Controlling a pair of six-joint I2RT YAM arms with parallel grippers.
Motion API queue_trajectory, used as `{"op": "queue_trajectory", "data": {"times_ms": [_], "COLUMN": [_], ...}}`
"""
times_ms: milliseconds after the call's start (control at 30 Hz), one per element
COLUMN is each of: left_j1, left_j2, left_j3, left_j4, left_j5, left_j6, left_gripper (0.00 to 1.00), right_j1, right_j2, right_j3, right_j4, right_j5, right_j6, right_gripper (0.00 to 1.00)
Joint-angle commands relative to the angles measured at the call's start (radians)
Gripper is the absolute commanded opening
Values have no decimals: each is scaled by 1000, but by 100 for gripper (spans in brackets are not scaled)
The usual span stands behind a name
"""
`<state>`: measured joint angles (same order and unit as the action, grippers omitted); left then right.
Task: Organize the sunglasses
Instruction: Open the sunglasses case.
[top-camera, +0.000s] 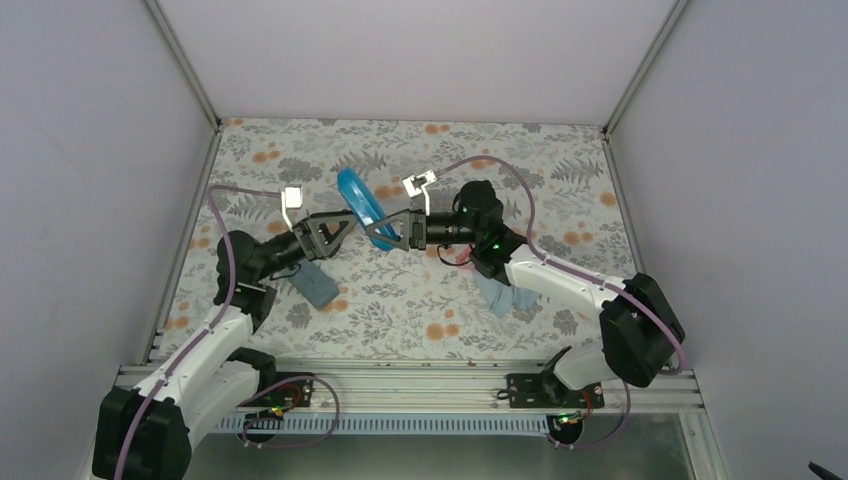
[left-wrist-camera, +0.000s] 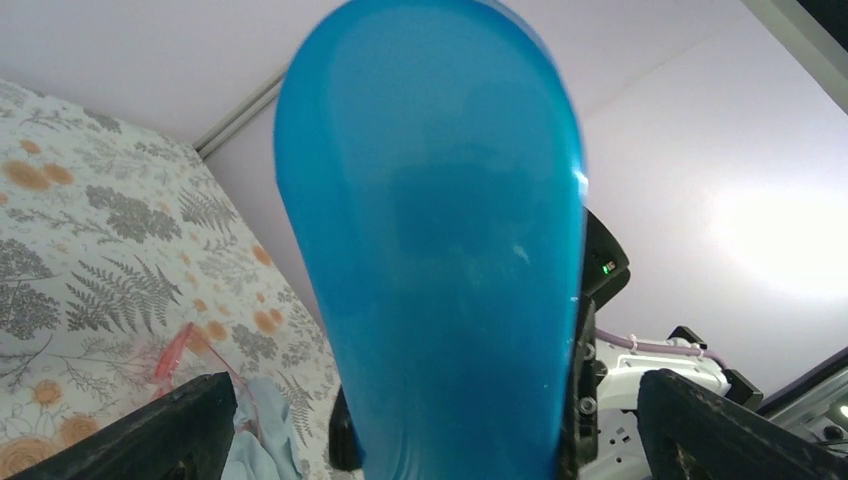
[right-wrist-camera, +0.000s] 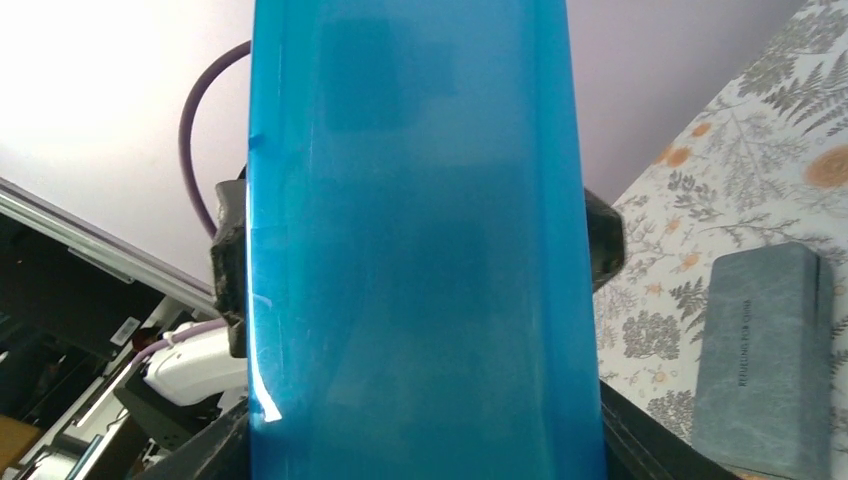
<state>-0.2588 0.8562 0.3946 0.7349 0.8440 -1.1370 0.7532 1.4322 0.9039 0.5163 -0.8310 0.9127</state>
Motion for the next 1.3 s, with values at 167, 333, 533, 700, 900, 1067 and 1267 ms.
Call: {"op": "queue_trajectory", "data": {"times_ms": [167, 333, 533, 700, 900, 1067, 1267], "left_j1": [-10, -13, -13, -14, -14, -14, -14], "left_j2": [33, 44, 48, 46, 24, -1, -11], "left_j3": [29, 26, 11, 5, 11, 28, 45], "left_j4": [20, 44, 51, 61, 15, -61, -119], "left_j5": [7, 22, 24, 25, 24, 16, 7], "left_j6": [8, -17, -26, -24, 5, 48, 66], "left_gripper": [89, 78, 67, 51, 48, 48, 48], "right_j1": [26, 30, 32, 32, 30, 10, 5], "right_j2": [28, 45, 56, 50, 4, -61, -116], "right_j3": [32, 32, 30, 20, 18, 26, 30], "right_j4": [54, 65, 69, 68, -37, -207, -356], "right_j5": [-52, -54, -54, -50, 26, 164, 296], "right_j6": [29, 39, 41, 35, -43, -159, -297], "right_gripper": [56, 56, 56, 60, 86, 91, 87]}}
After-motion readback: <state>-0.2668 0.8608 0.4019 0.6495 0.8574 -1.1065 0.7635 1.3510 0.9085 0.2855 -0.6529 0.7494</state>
